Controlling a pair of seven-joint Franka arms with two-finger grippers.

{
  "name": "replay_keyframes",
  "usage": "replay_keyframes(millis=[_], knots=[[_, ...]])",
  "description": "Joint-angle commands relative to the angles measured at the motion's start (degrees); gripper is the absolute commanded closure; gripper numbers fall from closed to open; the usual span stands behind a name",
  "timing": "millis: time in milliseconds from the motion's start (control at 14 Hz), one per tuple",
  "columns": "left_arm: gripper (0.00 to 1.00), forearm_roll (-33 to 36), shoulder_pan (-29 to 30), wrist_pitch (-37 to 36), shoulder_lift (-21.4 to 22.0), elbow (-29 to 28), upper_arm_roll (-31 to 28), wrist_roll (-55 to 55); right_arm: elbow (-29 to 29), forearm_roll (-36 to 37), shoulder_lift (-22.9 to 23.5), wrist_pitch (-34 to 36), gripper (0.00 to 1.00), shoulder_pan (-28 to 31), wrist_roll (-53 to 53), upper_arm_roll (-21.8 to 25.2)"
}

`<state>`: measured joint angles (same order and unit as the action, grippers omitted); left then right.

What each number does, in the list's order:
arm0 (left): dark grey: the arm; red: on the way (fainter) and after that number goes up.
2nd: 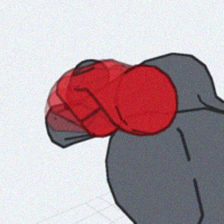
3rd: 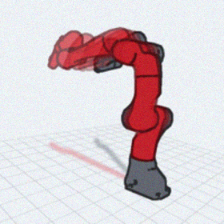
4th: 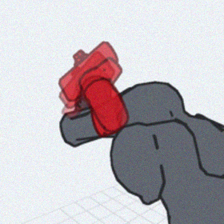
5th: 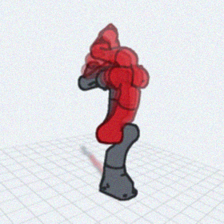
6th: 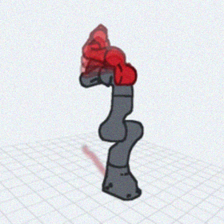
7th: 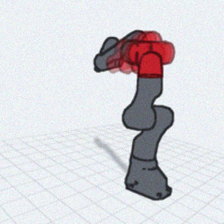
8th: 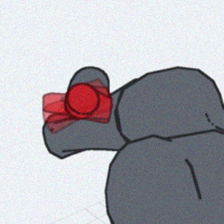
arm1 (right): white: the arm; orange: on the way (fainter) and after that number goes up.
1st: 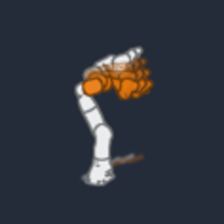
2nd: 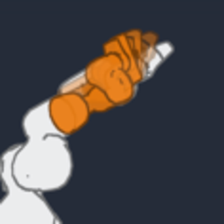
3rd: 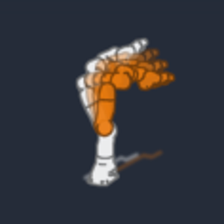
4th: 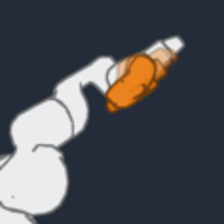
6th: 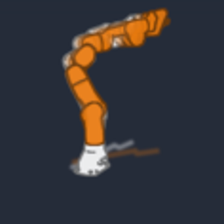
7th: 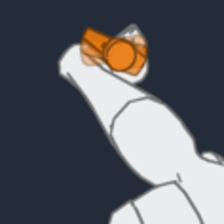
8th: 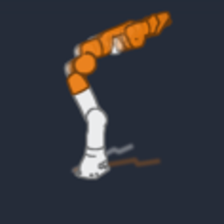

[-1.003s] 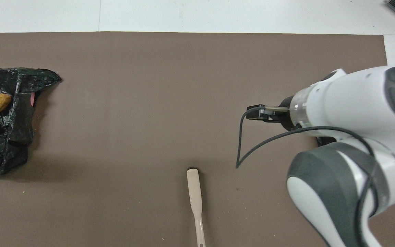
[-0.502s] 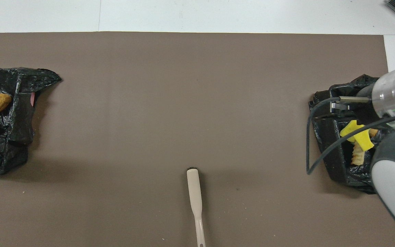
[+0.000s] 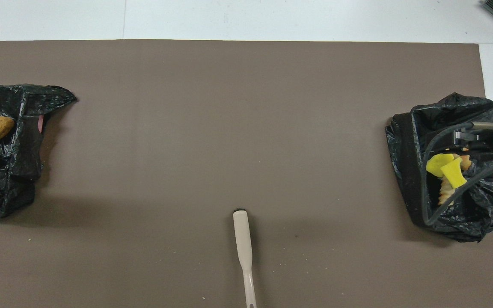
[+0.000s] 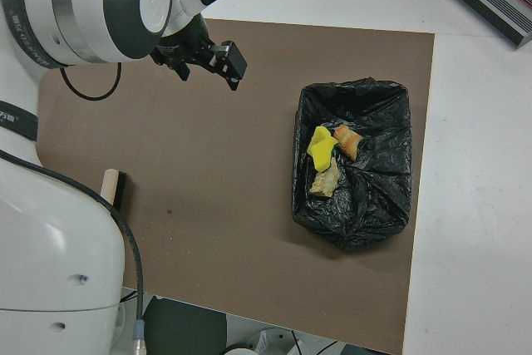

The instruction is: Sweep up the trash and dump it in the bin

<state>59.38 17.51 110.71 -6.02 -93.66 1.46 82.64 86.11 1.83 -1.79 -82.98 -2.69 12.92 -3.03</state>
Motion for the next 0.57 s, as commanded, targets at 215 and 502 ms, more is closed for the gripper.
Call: replay_keyframes(millis=[215,502], knots=[[1.0,5.22,-3.8,-4.27,1.62,-1.44,-0.4,-4.24,0.38,-0.68,-1.46,1.16,0.0,0.31,-1.14,0.39],[1.0,3.29,-3.8,-4.8,1.62,-1.18,-0.23,-4.51,0.64,-0.69,-1.11,0.98,0.0,0.05,-1.31,0.39]])
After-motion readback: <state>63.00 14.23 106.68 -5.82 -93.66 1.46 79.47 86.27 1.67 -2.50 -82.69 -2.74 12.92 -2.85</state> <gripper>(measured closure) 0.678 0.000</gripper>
